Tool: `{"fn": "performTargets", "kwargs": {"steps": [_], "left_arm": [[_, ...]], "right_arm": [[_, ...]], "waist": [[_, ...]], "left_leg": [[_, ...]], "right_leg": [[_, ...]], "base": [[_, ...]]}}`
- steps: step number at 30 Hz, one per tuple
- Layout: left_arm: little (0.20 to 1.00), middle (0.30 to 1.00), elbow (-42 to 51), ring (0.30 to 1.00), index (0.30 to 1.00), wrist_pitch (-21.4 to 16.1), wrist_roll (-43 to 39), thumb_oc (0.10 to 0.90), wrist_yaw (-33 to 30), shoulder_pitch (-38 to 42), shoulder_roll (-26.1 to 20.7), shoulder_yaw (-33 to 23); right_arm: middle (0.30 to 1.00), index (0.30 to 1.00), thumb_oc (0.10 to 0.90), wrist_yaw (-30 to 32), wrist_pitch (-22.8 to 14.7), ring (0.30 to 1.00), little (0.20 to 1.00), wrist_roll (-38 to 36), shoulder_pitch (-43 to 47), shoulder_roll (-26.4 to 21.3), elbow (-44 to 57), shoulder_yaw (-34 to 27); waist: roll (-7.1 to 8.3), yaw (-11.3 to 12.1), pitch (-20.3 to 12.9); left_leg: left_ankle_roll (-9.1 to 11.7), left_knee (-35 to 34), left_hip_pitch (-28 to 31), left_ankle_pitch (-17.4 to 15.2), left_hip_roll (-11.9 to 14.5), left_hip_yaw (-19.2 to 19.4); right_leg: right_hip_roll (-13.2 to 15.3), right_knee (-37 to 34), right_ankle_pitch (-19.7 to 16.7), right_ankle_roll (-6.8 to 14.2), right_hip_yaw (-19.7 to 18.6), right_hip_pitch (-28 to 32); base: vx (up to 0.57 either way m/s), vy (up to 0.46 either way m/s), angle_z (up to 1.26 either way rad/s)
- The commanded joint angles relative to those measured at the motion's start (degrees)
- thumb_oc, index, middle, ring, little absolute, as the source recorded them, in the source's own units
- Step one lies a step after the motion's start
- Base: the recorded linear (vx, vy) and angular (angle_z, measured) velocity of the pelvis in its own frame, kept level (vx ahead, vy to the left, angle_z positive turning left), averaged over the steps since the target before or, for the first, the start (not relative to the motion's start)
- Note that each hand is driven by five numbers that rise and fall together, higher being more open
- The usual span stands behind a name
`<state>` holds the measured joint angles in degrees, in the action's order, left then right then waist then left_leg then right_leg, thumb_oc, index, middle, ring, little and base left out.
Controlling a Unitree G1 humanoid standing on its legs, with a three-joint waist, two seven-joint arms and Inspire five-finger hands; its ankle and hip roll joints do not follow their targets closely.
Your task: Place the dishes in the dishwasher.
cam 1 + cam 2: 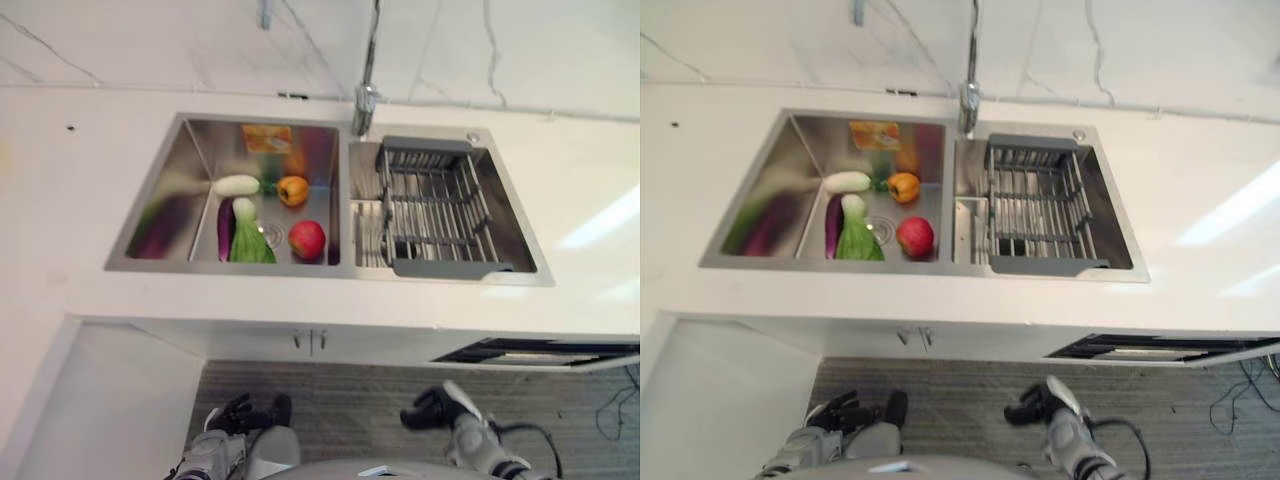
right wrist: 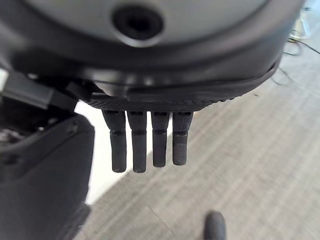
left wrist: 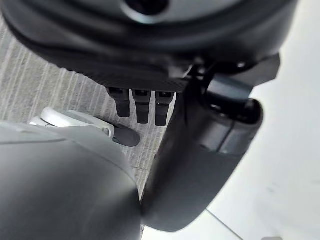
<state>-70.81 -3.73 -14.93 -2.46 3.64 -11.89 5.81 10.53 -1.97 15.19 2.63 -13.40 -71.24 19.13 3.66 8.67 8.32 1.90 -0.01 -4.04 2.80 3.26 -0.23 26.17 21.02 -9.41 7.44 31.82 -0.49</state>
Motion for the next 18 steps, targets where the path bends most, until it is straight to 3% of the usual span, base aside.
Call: {"fn": "performTargets", "kwargs": {"steps": [1,2,3,4,8,10,14,17,18], "left_arm": [[0.900,0.900,0.8,0.900,0.900,-1.6,3.8,0.800,-0.6,-2.4,-2.0,2.3],[0.900,0.900,0.3,0.900,0.900,-1.8,1.6,0.800,0.6,-0.9,-2.2,2.7],[0.900,0.900,-0.2,0.900,0.900,-1.9,-0.5,0.800,1.3,-0.2,-2.2,2.9],[0.900,0.900,-0.5,0.900,0.900,-1.8,-1.0,0.800,2.2,0.8,-2.3,3.2],[0.900,0.900,-1.2,0.900,0.900,-1.3,-1.1,0.800,3.0,0.8,-2.3,2.9],[0.900,0.900,-3.9,0.900,0.900,-1.3,1.8,0.800,2.5,0.4,-1.5,3.2],[0.900,0.900,-4.9,0.900,0.900,-0.8,3.6,0.800,3.3,-1.4,0.0,4.9],[0.900,0.900,-5.0,0.900,0.900,-0.7,3.9,0.800,3.3,-1.6,0.3,5.3],[0.900,0.900,-5.0,0.900,0.900,-0.5,3.6,0.800,3.5,-1.8,1.0,5.6]], "right_arm": [[0.900,0.900,0.800,0.5,-0.1,0.900,0.900,-4.2,4.5,-4.1,2.8,-2.5],[0.900,0.900,0.800,-0.1,0.1,0.900,0.900,-7.7,2.4,-3.6,0.3,-4.5],[0.900,0.900,0.800,-0.7,1.0,0.900,0.900,-10.8,1.2,-3.1,-2.0,-6.4],[0.900,0.900,0.800,-0.9,0.7,0.900,0.900,-12.1,0.8,-2.8,-2.8,-7.1],[0.900,0.900,0.800,-1.6,1.2,0.900,0.900,-13.4,-0.4,-2.2,-4.4,-8.5],[0.900,0.900,0.800,-2.6,0.8,0.900,0.900,-13.8,-0.7,-2.2,-4.7,-8.2],[0.900,0.900,0.800,-3.0,0.1,0.900,0.900,-14.3,0.0,-3.1,-3.7,-7.2],[0.900,0.900,0.800,-3.0,-0.1,0.900,0.900,-14.9,0.2,-3.1,-3.7,-7.2],[0.900,0.900,0.800,-3.2,-0.2,0.900,0.900,-16.3,0.7,-3.1,-3.9,-7.3]], "waist": [[-1.95,0.0,0.6],[-2.34,-1.9,1.1],[-2.43,-4.3,1.3],[-2.04,-4.3,0.9],[-2.15,-4.9,0.4],[-2.52,-5.6,-0.7],[-3.98,-6.1,-1.2],[-4.39,-6.2,-1.2],[-5.23,-6.3,-1.4]], "left_leg": [[-0.9,-5.0,3.4,-1.0,0.4,1.3],[-0.2,-5.0,3.5,-0.8,0.5,-1.7],[0.7,-5.0,3.8,-1.2,0.2,-3.9],[1.1,-5.0,3.8,-1.1,0.2,-4.6],[2.2,-5.0,3.5,-0.9,0.7,-6.7],[4.3,-5.0,3.2,-0.2,2.6,-6.5],[6.2,-5.0,3.3,1.7,5.3,-6.6],[6.7,-5.0,3.3,2.4,6.0,-6.7],[7.8,-5.0,3.2,3.4,7.5,-6.3]], "right_leg": [[-10.2,4.2,5.8,5.2,-11.8,-3.8],[-13.4,-3.9,10.2,3.5,-18.7,-3.1],[-14.9,-9.9,8.8,3.5,-25.0,-5.1],[-14.8,-13.6,9.5,4.0,-24.0,-3.6],[-14.6,-15.5,10.5,3.7,-21.2,-1.1],[-16.3,-19.6,10.2,2.8,-19.7,1.7],[-19.5,-22.7,10.9,0.5,-19.9,4.2],[-20.3,-23.2,11.0,0.1,-19.8,4.6],[-21.7,-25.0,11.4,-0.7,-19.4,5.9]], "base": [[0.05,-0.104,0.37],[0.11,-0.214,0.47],[0.13,-0.272,0.45],[0.10,-0.238,0.76],[0.02,-0.150,0.72],[0.03,-0.294,1.14],[0.01,-0.217,0.27],[-0.01,-0.129,-0.10],[-0.05,-0.223,-0.01]]}}
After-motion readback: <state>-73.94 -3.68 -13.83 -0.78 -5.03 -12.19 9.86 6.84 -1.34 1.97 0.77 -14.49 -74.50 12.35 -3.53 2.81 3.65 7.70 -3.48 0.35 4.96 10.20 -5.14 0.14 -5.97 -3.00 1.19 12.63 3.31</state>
